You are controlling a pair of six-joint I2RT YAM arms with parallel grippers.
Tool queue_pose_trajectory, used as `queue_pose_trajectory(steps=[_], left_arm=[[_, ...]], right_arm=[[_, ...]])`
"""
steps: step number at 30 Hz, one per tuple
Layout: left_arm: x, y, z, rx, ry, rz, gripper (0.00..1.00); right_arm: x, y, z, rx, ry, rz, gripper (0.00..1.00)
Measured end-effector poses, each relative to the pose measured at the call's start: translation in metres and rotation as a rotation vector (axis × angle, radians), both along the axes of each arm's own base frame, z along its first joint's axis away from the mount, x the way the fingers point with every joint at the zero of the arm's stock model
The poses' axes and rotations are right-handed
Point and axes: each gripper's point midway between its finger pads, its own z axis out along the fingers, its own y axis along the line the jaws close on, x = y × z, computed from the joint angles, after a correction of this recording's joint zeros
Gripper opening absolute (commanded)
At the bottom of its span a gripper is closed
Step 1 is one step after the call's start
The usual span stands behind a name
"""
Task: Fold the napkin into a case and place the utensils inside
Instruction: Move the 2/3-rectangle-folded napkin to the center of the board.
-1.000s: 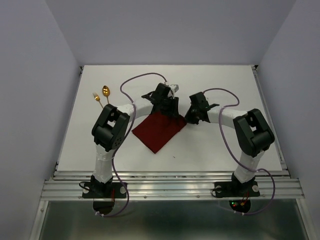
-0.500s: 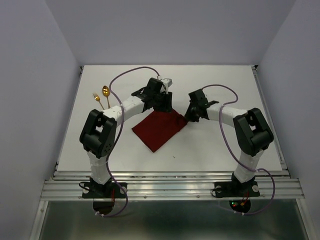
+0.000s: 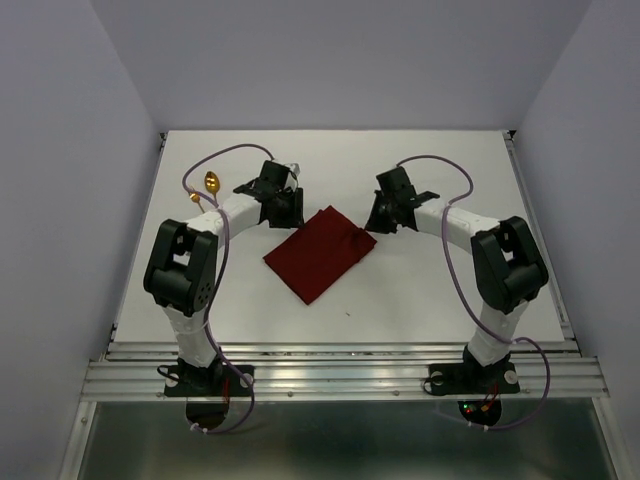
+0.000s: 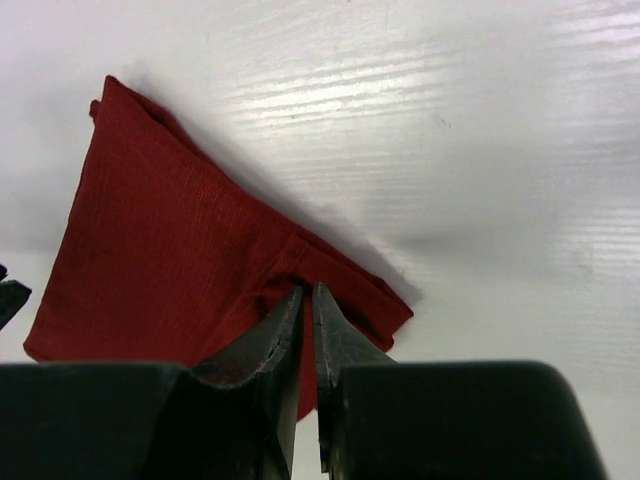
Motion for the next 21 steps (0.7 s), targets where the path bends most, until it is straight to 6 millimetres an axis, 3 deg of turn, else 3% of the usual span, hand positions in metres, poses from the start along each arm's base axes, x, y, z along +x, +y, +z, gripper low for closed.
queue_pose_trajectory(steps=[7,13,17,21], left_arm=[[-0.004,0.010,-0.006,0.016,0.010,0.029,0.51],[-0.008,0.017,-0.018,0.010,0.027,0.061,0.49],[-0.023,0.020,-0.036,0.004,0.072,0.074,0.47],[-0.026,0.015,-0.036,-0.040,0.062,0.082,0.45]], right_arm=[[-0.019,-0.009,0.019,0.013,-0.026,0.000,0.14],[-0.032,-0.014,0.005,-0.003,0.018,0.004,0.14],[-0.038,-0.013,0.000,0.005,0.041,0.022,0.14],[-0.040,-0.010,0.001,0.016,0.045,0.038,0.14]])
